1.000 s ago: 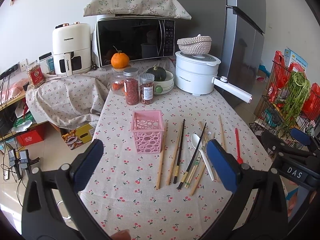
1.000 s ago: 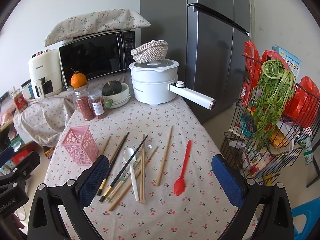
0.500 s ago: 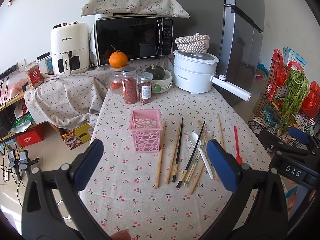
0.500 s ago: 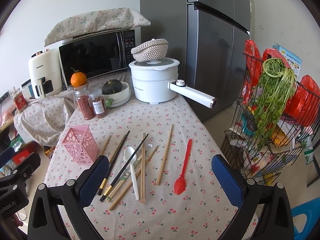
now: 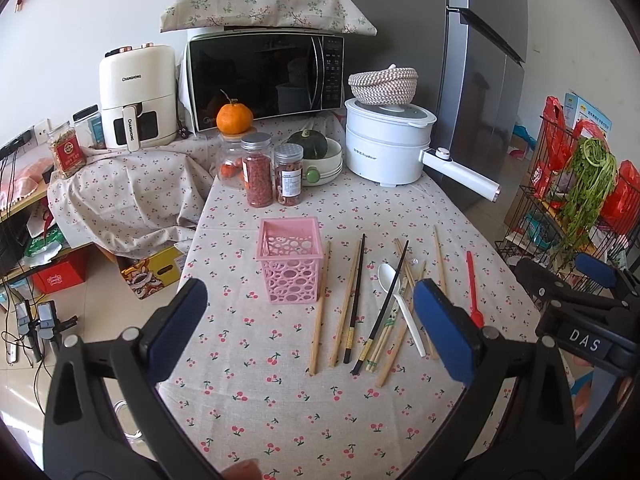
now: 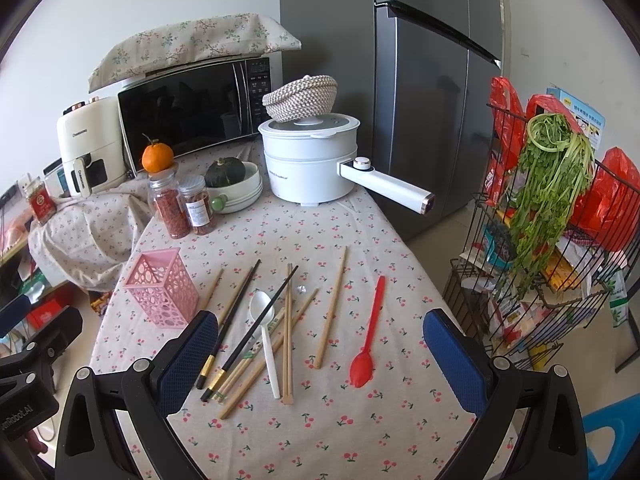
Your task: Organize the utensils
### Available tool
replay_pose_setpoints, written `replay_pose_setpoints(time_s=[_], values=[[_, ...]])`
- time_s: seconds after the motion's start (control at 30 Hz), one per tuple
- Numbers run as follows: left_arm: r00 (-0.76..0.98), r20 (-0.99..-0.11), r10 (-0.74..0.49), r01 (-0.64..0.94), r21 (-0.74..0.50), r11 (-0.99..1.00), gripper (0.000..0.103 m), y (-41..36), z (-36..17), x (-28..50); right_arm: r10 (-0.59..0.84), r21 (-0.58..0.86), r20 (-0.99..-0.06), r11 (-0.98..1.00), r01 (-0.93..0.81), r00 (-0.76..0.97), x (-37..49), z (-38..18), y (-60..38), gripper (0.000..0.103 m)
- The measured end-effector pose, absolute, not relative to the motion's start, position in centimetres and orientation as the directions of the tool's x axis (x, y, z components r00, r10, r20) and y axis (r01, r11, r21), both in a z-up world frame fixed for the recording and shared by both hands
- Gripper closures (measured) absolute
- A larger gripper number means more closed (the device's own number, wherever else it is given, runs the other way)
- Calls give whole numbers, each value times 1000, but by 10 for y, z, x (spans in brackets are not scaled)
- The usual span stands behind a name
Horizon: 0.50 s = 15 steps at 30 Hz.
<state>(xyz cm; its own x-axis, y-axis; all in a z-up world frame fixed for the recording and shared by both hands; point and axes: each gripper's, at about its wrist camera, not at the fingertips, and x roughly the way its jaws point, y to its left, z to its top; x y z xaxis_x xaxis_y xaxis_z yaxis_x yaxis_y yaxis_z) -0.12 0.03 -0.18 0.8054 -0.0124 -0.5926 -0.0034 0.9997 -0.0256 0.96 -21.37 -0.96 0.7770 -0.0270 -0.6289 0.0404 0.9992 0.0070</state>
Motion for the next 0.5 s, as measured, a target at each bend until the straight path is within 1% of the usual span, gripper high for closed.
replay_pose_setpoints(time_s=[0.5], values=[[805, -593, -12, -3, -25, 1000, 1, 0, -2, -1, -27, 7, -630, 999, 40, 776, 9, -11, -214, 0]])
